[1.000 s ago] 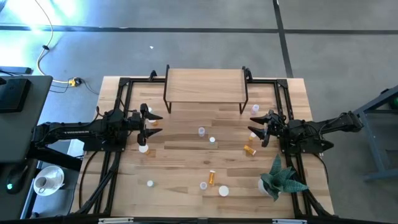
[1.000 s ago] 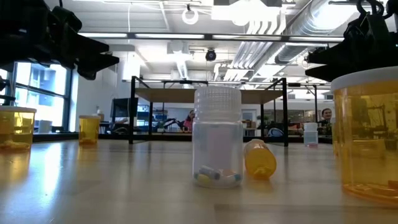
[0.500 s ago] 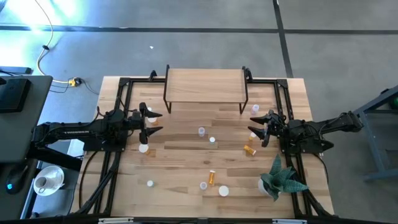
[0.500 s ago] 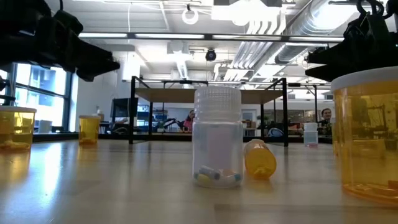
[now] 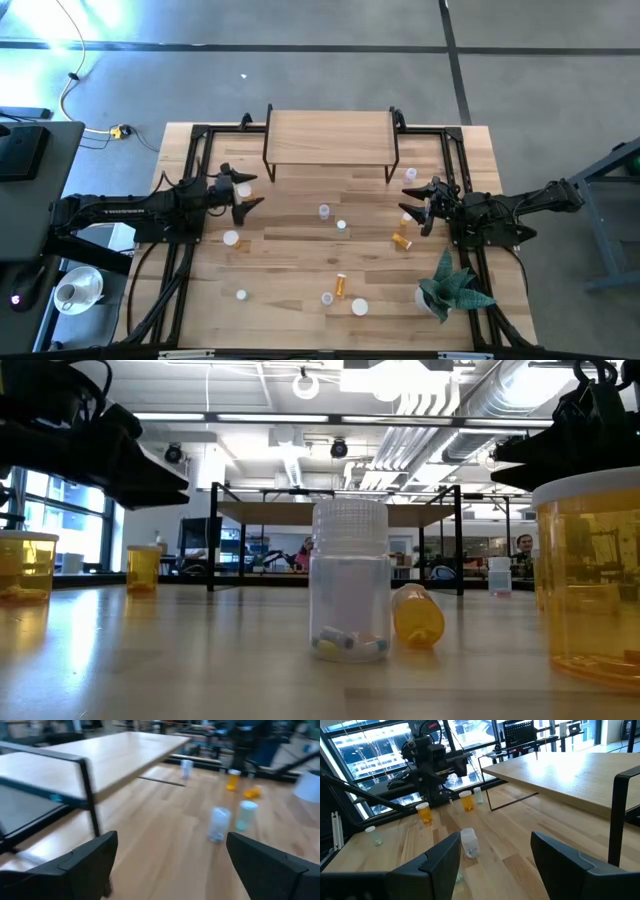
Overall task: Pick and place medicine bottles onto shelf by color
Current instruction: Put the top left large orange pill bottle on the shelf
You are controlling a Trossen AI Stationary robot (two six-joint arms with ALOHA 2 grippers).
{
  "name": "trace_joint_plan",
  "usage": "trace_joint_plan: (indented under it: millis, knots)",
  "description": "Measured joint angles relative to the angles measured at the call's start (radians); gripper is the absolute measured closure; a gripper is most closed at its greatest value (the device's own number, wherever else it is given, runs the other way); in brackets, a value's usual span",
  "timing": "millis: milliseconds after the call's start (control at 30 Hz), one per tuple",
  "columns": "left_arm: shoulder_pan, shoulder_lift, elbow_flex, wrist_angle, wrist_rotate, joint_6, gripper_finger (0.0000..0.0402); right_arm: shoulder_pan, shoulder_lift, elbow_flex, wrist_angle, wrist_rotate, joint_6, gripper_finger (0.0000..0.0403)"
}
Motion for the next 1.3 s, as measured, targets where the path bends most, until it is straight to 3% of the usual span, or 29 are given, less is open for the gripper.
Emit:
trace_joint_plan:
  millis: [233, 633, 767, 1000, 1300]
  knots:
    - [0.000, 0.000, 0.000, -0.001, 0.025, -0.099, 0.0039, 0.000, 0.000, 0.000, 0.000, 0.000, 0.000, 0.0171]
    - [0.000, 0.000, 0.002, 0.131, 0.061, -0.071, 0.0039, 0.000, 0.000, 0.000, 0.000, 0.000, 0.000, 0.0171]
    - [-0.001, 0.000, 0.068, 0.098, 0.050, -0.088, 0.0039, 0.000, 0.000, 0.000, 0.000, 0.000, 0.000, 0.0171]
    - [-0.001, 0.042, 0.287, -0.207, -0.084, -0.115, 0.0039, 0.000, 0.000, 0.000, 0.000, 0.000, 0.000, 0.0171]
    - [-0.001, 0.145, 0.516, -0.650, -0.133, -0.358, 0.0039, 0.000, 0.000, 0.000, 0.000, 0.000, 0.000, 0.0171]
